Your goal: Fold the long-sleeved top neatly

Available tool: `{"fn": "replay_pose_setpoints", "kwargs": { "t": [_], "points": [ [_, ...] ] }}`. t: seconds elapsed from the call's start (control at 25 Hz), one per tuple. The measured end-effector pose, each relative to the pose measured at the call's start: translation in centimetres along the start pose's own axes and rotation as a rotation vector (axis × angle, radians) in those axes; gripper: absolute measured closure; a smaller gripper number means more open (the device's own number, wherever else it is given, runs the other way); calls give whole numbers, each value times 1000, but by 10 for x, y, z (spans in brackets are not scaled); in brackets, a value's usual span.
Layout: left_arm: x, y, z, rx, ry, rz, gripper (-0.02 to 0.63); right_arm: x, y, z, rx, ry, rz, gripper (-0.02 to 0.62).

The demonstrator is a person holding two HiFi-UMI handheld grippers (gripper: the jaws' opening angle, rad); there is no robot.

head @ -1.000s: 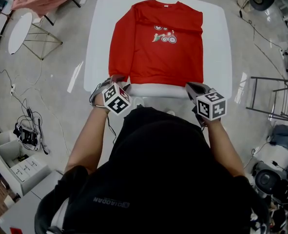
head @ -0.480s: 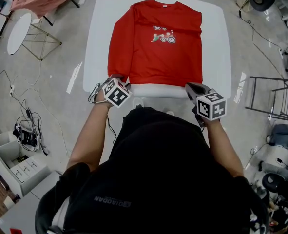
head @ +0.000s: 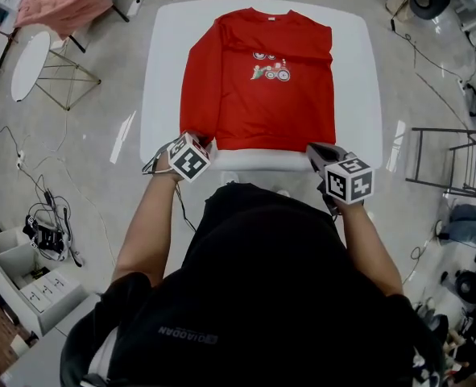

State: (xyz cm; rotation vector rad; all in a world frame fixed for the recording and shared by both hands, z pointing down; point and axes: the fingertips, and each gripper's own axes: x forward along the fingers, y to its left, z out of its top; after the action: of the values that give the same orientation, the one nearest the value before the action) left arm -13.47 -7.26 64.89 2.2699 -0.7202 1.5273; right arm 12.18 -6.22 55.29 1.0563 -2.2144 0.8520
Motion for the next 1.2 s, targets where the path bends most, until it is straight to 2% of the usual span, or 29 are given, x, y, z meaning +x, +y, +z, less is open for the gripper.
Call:
{"fn": "replay_pose_setpoints", "kwargs": {
  "t": [0.08,0.24,0.36,0.52,0.68,0.92,1.2],
  "points": [
    [-12,6,4,-35,-49,18,568,2,1,6,-3,-1,-2,591],
    [-58,36,16,-143,-210,86,568,6,5,18,-13,-8,4,591],
    [-100,81,19,-307,-348,132,568,13,11,32,-24,-25,10,591],
    [-151,152,11,-560,-529,138,569,23,29,55,-45,-61,19,591],
    [-196,217,-1,-693,-645,157,569,26,44,76,-64,-102,24,591],
    [-228,310,-18,-758,-704,178,569,25,44,91,-54,-140,-34,591],
    [-221,402,-50,-867,-601,213,569,11,28,93,-19,-159,-124,591]
  ]
}}
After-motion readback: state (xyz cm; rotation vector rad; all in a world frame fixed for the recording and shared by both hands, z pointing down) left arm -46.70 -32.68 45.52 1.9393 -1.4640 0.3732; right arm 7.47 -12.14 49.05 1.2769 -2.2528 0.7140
